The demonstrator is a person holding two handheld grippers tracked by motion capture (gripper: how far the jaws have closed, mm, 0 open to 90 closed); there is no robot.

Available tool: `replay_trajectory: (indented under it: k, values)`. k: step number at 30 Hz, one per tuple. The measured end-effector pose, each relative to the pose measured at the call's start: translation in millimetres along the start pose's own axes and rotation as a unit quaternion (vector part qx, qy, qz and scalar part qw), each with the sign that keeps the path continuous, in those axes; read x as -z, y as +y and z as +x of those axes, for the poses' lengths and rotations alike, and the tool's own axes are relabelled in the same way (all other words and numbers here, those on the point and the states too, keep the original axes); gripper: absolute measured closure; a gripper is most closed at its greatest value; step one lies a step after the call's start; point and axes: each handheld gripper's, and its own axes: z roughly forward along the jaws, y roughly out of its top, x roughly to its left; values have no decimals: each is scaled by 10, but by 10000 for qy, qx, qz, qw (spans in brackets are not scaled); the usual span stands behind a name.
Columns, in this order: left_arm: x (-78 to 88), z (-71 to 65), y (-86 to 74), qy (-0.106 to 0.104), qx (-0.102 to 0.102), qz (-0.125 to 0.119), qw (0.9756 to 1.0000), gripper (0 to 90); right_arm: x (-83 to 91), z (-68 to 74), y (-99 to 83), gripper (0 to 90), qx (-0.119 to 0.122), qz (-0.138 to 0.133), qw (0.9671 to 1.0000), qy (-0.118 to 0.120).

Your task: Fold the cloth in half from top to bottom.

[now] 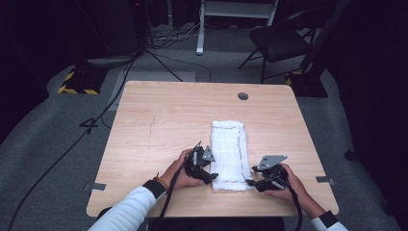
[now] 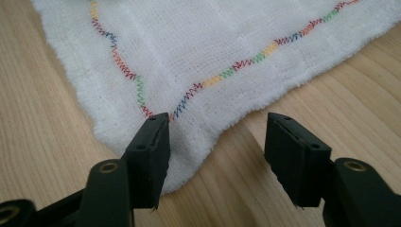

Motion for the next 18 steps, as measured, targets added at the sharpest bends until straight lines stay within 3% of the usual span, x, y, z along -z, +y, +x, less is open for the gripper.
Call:
replay_trajectory:
  k: [2,5,10,13,16,18]
  values:
    - [12,4,-20,-43,66,-8,10000,252,-5,2,4,390,1,1,10000,2]
    - [27,18,-2,-18,0,22,10000,243,-3,-13,11,373,78,-7,10000,-25]
    - [108,67,71,413,-133,-18,9991,220,61,-130,49,383,-24,-235,9993,-276]
    - [156,176,123,555,-14,-153,9983,230,88,-273,99,393,-244,-447,9978,-418]
    - [190,320,193,689,33,-257,9973,234,94,-398,185,400,-240,-551,9958,-684]
    - [191,447,248,739,174,-335,9966,236,84,-484,254,404,-294,-609,9946,-789]
